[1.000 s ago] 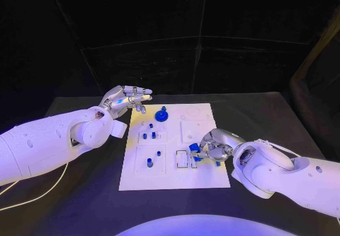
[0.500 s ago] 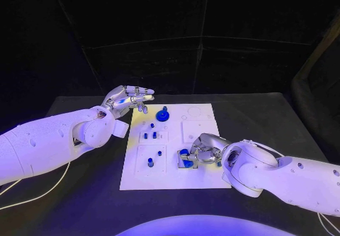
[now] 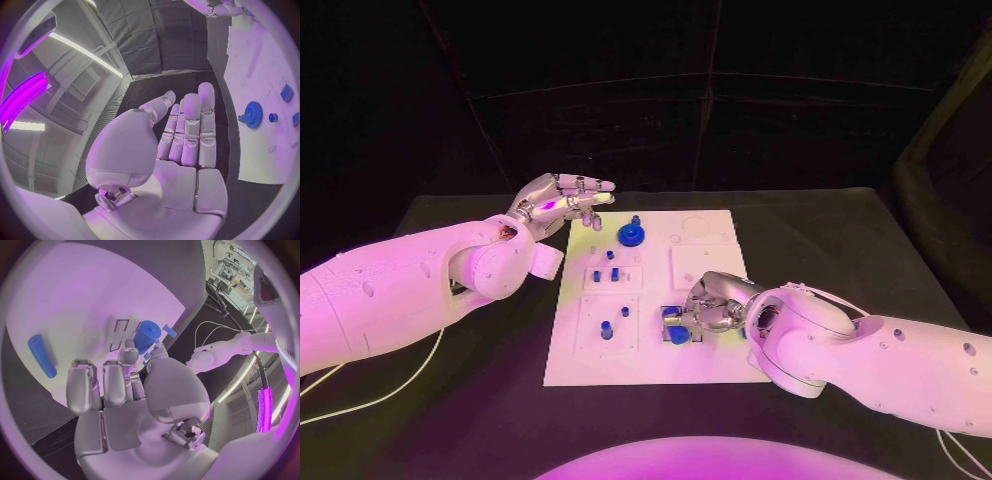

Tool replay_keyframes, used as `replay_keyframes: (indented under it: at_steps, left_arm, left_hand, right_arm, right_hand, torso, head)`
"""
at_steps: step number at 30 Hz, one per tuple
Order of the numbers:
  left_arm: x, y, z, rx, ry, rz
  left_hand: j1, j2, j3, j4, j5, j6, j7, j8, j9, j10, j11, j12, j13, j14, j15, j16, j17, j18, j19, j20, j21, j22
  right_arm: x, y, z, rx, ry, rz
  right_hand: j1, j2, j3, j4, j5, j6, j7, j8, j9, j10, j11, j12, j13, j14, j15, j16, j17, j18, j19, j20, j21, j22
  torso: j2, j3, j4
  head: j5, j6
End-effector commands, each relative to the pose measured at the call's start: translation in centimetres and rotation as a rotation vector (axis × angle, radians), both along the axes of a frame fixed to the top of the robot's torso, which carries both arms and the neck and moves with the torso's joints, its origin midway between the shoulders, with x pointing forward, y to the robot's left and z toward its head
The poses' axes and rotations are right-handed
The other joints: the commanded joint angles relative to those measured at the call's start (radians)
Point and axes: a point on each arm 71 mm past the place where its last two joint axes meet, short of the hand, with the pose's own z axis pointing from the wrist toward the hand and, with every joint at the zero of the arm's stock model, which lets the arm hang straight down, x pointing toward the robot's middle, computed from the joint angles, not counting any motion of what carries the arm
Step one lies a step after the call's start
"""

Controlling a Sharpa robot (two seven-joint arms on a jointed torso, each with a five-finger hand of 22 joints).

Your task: Assemble the parts on the task board

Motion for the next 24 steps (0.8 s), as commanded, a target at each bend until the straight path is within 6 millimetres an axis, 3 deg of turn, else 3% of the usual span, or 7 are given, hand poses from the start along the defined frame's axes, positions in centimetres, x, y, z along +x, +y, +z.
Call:
replay_keyframes:
  at_steps: [1,5,10,19,24]
  left_arm:
    - [-0.03,-0.19,0.13,-0.010,-0.001,-0.012]
    - [-0.02,-0.15,0.13,-0.009,0.000,-0.012]
    - [-0.02,-0.13,0.12,-0.009,0.000,-0.012]
    - [0.01,-0.10,0.10,-0.008,0.001,-0.012]
    - [0.02,-0.11,0.09,-0.008,0.002,-0.012]
  left_hand:
    - [0.000,0.011,-0.005,-0.002,-0.001,-0.004,0.005,0.005,-0.001,-0.008,0.001,0.005,0.002,-0.004,-0.001,-0.007,-0.001,0.005,-0.007,-0.002,-0.002,-0.001]
    - [0.000,0.011,-0.005,-0.002,-0.001,-0.004,0.005,0.005,-0.001,-0.008,0.001,0.005,0.002,-0.004,-0.001,-0.007,-0.001,0.005,-0.007,-0.002,-0.002,-0.001]
    - [0.000,0.011,-0.005,-0.002,-0.001,-0.004,0.005,0.005,-0.001,-0.008,0.001,0.005,0.002,-0.004,-0.001,-0.007,-0.001,0.005,-0.007,-0.002,-0.002,-0.001]
    - [0.000,0.011,-0.005,-0.002,-0.001,-0.004,0.005,0.005,-0.001,-0.008,0.001,0.005,0.002,-0.004,-0.001,-0.007,-0.001,0.005,-0.007,-0.002,-0.002,-0.001]
    - [0.000,0.011,-0.005,-0.002,-0.001,-0.004,0.005,0.005,-0.001,-0.008,0.001,0.005,0.002,-0.004,-0.001,-0.007,-0.001,0.005,-0.007,-0.002,-0.002,-0.001]
  right_arm:
    - [0.21,-0.10,0.17,-0.024,-0.032,-0.005]
    - [0.31,-0.30,0.20,-0.042,-0.050,-0.005]
    - [0.25,-0.40,0.25,-0.051,-0.056,0.003]
    - [-0.13,-0.26,0.41,-0.052,-0.056,0.050]
    - [-0.15,-0.18,0.42,-0.061,-0.060,0.063]
  right_hand:
    - [-0.035,-0.017,-0.017,0.002,-0.056,-0.014,0.002,-0.007,0.005,-0.024,0.002,-0.050,-0.039,0.032,0.000,-0.013,-0.015,0.001,-0.013,0.003,-0.011,-0.003]
    - [-0.056,-0.037,-0.016,0.002,-0.059,-0.020,0.004,-0.009,0.009,-0.037,0.004,-0.082,-0.064,0.029,0.002,-0.025,-0.029,0.004,-0.021,0.004,-0.020,-0.016]
    - [-0.051,-0.043,-0.004,0.000,-0.056,-0.021,0.004,-0.008,0.011,-0.040,0.005,-0.091,-0.071,0.028,0.003,-0.030,-0.034,0.005,-0.023,0.005,-0.023,-0.020]
    - [0.124,-0.048,0.043,-0.051,-0.026,-0.021,0.002,0.001,0.032,-0.030,0.003,-0.093,-0.066,0.031,0.001,-0.035,-0.034,0.004,-0.020,0.005,-0.025,-0.018]
    - [0.194,-0.046,0.051,-0.089,-0.013,-0.020,0.001,0.007,0.041,-0.025,0.001,-0.089,-0.060,0.032,0.000,-0.036,-0.032,0.003,-0.017,0.003,-0.024,-0.015]
  torso:
    - [-0.001,-0.0002,0.0007]
    - [-0.001,0.0001,-0.0003]
    - [-0.001,0.0006,-0.0007]
    - [0.000,0.0022,-0.0005]
    - [-0.001,-0.0006,0.0006]
  head:
    - [-0.001,0.000]
    - [-0.001,0.000]
    - [-0.001,0.000]
    - [0.000,0.002]
    - [-0.003,0.003]
